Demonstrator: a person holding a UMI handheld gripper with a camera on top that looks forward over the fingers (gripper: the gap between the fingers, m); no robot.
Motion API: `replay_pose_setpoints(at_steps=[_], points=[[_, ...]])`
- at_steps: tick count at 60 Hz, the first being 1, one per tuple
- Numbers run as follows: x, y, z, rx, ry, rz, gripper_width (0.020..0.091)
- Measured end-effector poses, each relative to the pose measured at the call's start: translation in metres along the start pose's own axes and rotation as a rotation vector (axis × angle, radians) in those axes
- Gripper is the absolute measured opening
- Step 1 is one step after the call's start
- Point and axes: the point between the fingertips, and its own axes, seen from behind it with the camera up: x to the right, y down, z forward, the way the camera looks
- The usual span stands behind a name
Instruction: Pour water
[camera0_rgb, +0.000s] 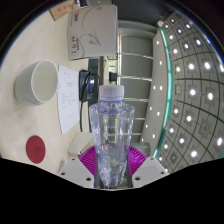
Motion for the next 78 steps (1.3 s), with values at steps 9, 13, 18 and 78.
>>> replay_pose_setpoints(at_steps=[9,13,18,78], points=[[-0.012,-0.021,-0.001,0.037,0.060,-0.298,0.0378],[-0.021,-0.030,-0.002,0.047,0.055,-0.381,0.0378],[-0.026,-0.035,-0.001,0.061,0.073,-0.480,0.0377],[-0.027,0.006,-0.028,0.023,-0.350,1.268,0.0379]])
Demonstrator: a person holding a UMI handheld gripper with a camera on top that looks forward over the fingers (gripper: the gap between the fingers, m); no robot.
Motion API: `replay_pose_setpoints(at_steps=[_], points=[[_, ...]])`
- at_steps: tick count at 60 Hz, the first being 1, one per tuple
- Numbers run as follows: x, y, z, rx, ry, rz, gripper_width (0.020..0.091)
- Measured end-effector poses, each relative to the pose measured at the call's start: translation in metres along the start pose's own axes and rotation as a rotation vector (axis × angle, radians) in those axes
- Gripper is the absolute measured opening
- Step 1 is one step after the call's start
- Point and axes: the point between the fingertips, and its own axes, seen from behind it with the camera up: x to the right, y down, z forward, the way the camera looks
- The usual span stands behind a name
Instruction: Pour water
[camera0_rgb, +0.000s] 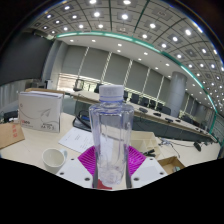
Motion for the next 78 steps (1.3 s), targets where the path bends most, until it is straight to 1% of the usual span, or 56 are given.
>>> replay_pose_setpoints(at_steps=[9,16,23,24,26,28,36,43,46,48,51,53,56,57,58,59,63,66,71,76,78], points=[[-0.011,0.046,0.014,-0.039,-0.077,0.125,0.0378],[-0.022,0.074,0.024,-0.058,-0.103,0.182,0.0378],[-0.023,0.106,0.029,-0.096,-0.104,0.211,0.0386],[-0.022,0.102,0.028,-0.069,-0.101,0.220,0.0385],[-0.019,0.104,0.027,-0.066,-0.102,0.233,0.0390],[-0.019,0.103,0.025,-0.047,-0.102,0.243,0.0394],[-0.018,0.102,0.026,-0.032,-0.111,0.244,0.0440],[-0.018,0.102,0.027,-0.018,-0.114,0.249,0.0440],[-0.017,0.103,0.027,-0.021,-0.115,0.252,0.0468],[-0.017,0.103,0.027,-0.025,-0.115,0.252,0.0502],[-0.019,0.109,0.027,-0.059,-0.115,0.254,0.0550],[-0.021,0.115,0.026,-0.093,-0.112,0.258,0.0642],[-0.018,0.122,0.022,-0.122,-0.104,0.266,0.0841],[-0.018,0.124,0.020,-0.132,-0.100,0.267,0.0871],[-0.017,0.126,0.017,-0.146,-0.094,0.270,0.0846],[-0.016,0.129,0.014,-0.161,-0.086,0.271,0.0835],[-0.013,0.135,-0.001,-0.214,-0.055,0.276,0.0866],[-0.012,0.136,-0.019,-0.256,-0.037,0.289,0.0857],[-0.015,0.136,-0.058,-0.353,-0.010,0.313,0.0858],[-0.025,0.123,-0.104,-0.422,0.000,0.327,0.0858],[-0.030,0.119,-0.121,-0.439,0.005,0.325,0.0860]])
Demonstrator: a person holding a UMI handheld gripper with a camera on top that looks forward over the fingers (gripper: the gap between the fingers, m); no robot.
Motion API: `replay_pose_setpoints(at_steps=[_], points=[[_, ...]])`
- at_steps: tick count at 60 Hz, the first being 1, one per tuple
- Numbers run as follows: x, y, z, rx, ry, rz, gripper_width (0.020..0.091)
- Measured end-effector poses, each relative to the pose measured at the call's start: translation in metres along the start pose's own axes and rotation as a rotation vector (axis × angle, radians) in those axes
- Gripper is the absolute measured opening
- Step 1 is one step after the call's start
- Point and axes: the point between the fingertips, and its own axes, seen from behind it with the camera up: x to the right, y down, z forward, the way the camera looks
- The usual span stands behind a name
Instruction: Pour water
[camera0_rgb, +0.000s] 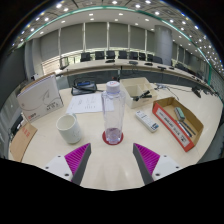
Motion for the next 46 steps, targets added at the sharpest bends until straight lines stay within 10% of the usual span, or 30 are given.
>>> replay_pose_setpoints(at_steps=[14,46], points=[[-0.045,0.013,-0.103,-0.071,0.020,-0.045,0.0860],[-0.075,-0.004,-0.147,0.032,-0.009,-0.084,0.0857]])
